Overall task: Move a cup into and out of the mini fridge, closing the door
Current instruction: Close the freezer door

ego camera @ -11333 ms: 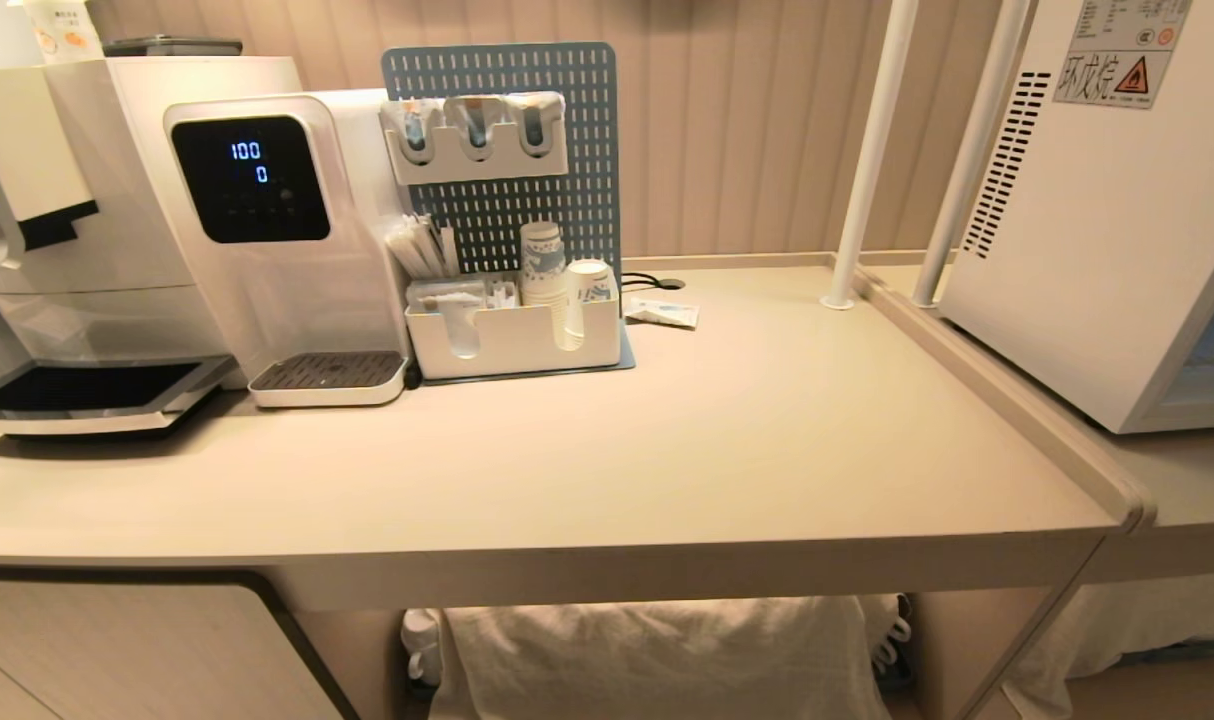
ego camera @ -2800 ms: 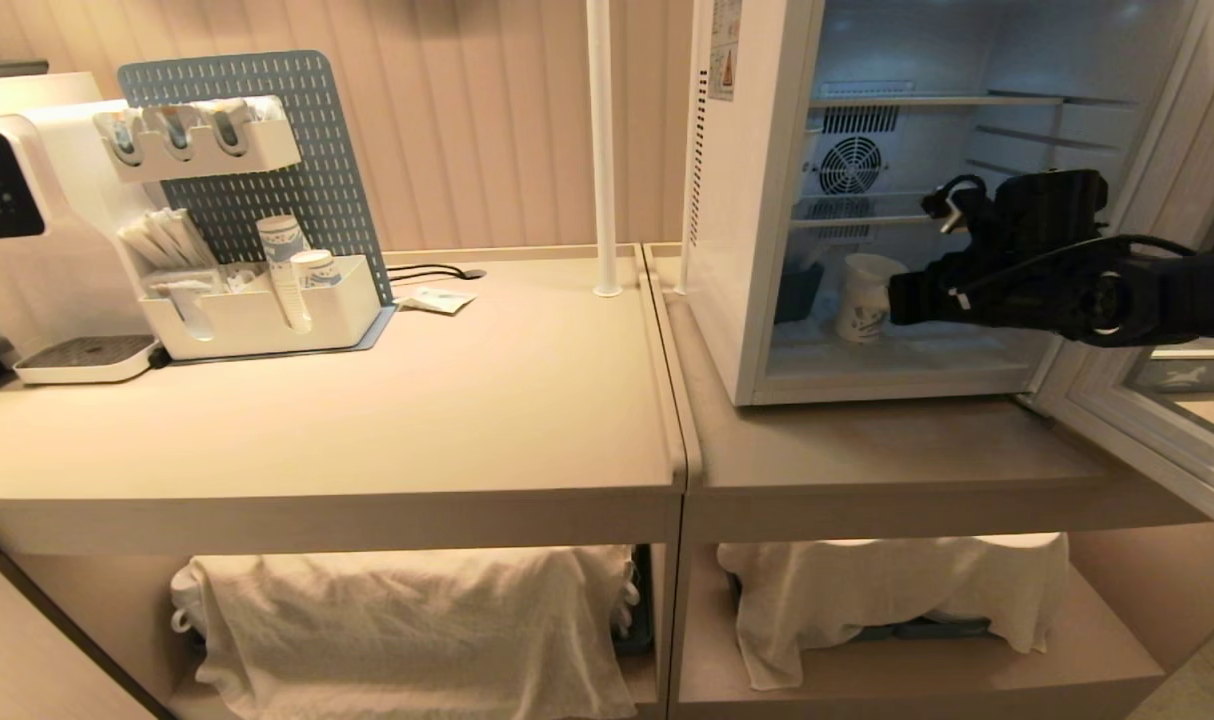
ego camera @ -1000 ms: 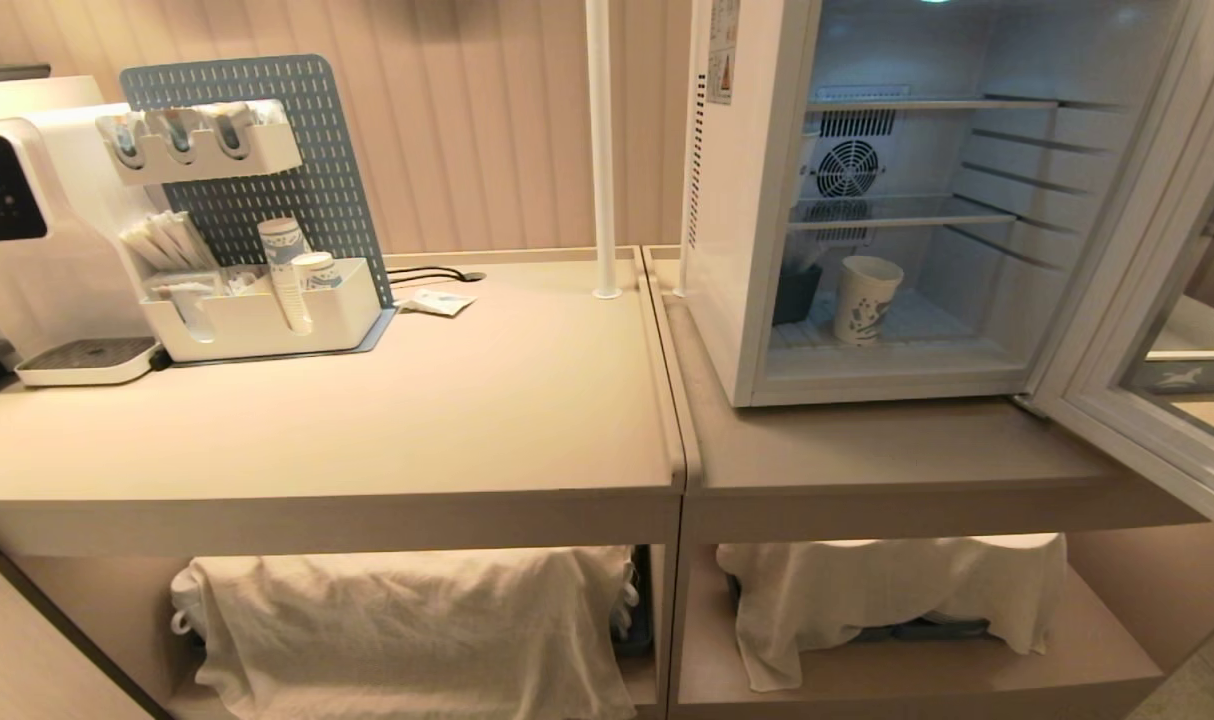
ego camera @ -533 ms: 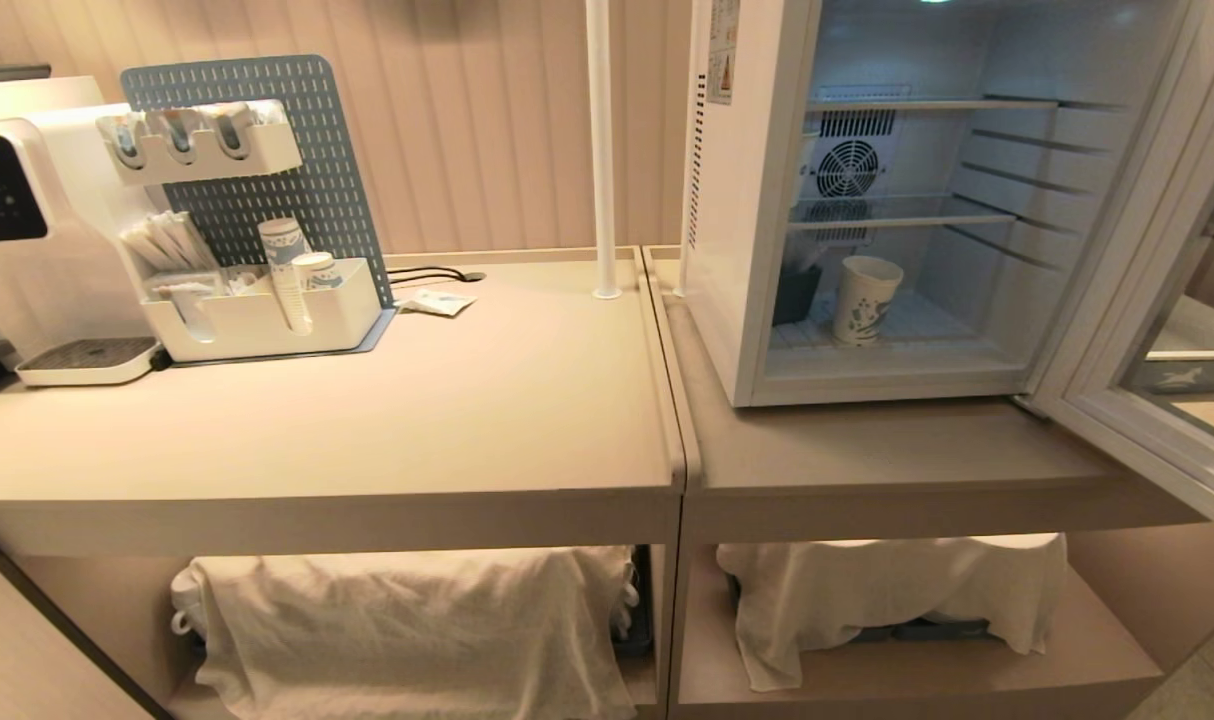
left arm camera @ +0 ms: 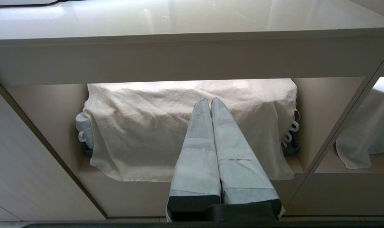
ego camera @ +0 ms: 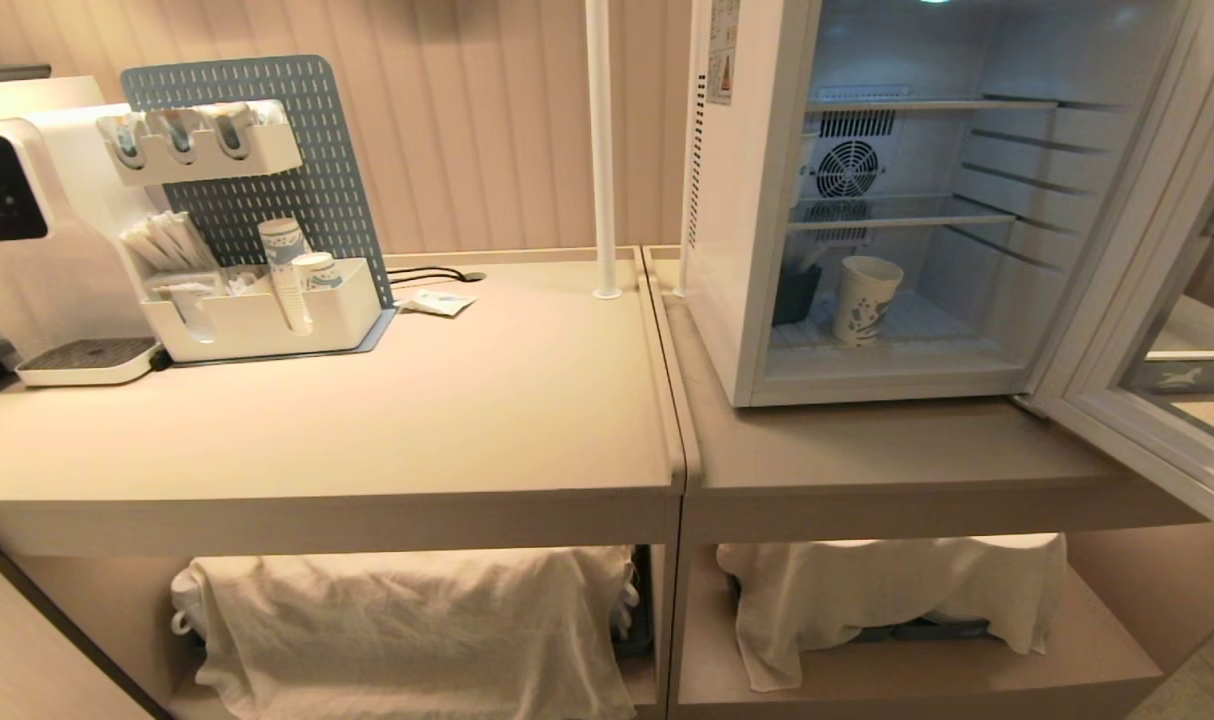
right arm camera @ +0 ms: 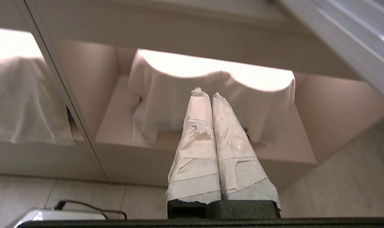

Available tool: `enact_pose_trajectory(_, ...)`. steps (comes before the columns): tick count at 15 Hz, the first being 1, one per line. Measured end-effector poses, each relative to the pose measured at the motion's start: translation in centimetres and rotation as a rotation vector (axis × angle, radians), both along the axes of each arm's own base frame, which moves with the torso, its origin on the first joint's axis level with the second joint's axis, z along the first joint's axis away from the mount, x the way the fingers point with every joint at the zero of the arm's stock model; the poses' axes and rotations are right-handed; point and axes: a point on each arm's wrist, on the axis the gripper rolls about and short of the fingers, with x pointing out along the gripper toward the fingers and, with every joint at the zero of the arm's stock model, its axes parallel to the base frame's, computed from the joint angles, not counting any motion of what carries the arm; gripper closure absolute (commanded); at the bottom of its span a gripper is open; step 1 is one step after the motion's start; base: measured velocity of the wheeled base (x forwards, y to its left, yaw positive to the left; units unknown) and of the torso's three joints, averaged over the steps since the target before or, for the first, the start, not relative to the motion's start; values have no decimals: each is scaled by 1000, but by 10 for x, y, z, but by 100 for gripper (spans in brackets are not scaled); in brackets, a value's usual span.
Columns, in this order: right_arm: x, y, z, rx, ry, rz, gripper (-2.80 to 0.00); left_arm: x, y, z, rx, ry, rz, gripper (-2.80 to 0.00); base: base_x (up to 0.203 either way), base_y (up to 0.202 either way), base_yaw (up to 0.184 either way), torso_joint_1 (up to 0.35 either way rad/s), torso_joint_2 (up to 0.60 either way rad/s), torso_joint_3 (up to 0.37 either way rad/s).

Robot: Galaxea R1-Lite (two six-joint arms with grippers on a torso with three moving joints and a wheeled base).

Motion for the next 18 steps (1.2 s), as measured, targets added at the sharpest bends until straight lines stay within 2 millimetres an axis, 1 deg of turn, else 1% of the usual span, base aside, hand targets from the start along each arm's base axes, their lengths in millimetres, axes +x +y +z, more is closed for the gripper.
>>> enact_pose_trajectory(11,-15,0,-3,46,-175,19,0,0,0,0,0,0,0,0,0,0,0,0,0,0)
enact_pose_trajectory(18,-18,0,-4,71,-203,20,0,0,0,0,0,0,0,0,0,0,0,0,0,0)
